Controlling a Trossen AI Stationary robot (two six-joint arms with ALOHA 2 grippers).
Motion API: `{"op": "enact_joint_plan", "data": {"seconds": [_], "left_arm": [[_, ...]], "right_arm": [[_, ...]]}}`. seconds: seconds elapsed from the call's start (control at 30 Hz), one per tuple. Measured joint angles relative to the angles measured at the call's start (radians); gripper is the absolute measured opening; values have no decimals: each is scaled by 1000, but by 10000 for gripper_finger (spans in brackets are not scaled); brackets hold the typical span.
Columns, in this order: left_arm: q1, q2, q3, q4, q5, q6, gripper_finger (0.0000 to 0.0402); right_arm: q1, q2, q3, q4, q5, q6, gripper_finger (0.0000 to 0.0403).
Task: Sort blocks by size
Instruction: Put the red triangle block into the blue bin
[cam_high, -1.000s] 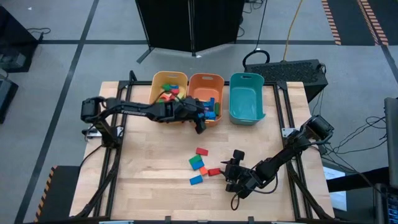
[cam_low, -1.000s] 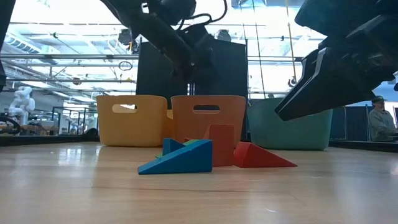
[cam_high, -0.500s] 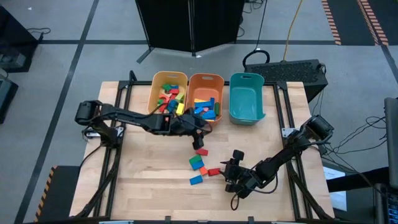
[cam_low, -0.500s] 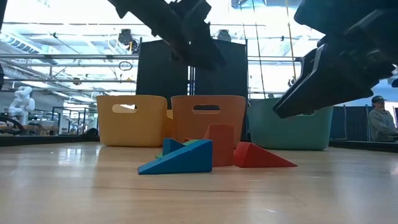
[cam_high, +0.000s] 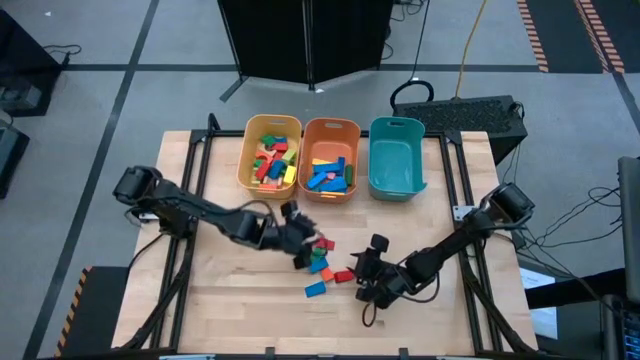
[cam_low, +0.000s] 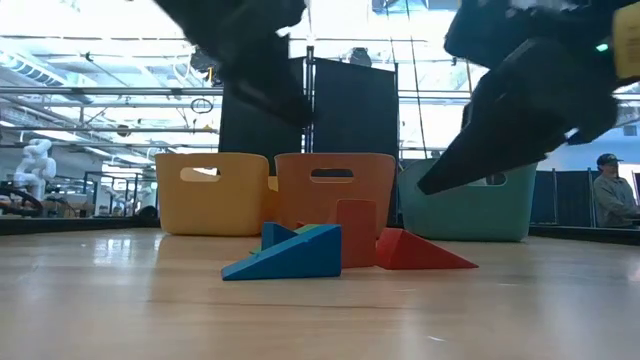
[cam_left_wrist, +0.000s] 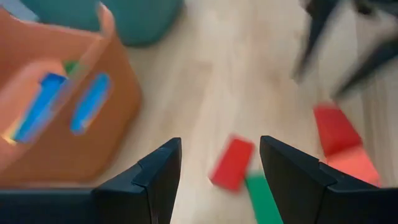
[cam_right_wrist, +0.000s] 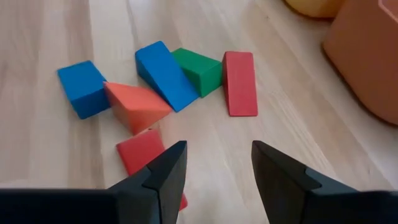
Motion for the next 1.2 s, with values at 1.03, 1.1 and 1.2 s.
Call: {"op": "enact_joint_plan", "data": {"seconds": [1.03, 1.1, 1.2], "left_arm": [[-168, -1, -225, 126, -89, -242, 219], [-168, -1, -225, 126, -89, -242, 219], [-168, -1, -225, 126, -89, -242, 219]], "right_arm": [[-381, 172, 2, 346, -458, -441, 226], [-389, 172, 2, 347, -480, -446, 215], [-395, 172, 2, 353, -491, -460, 188]]}}
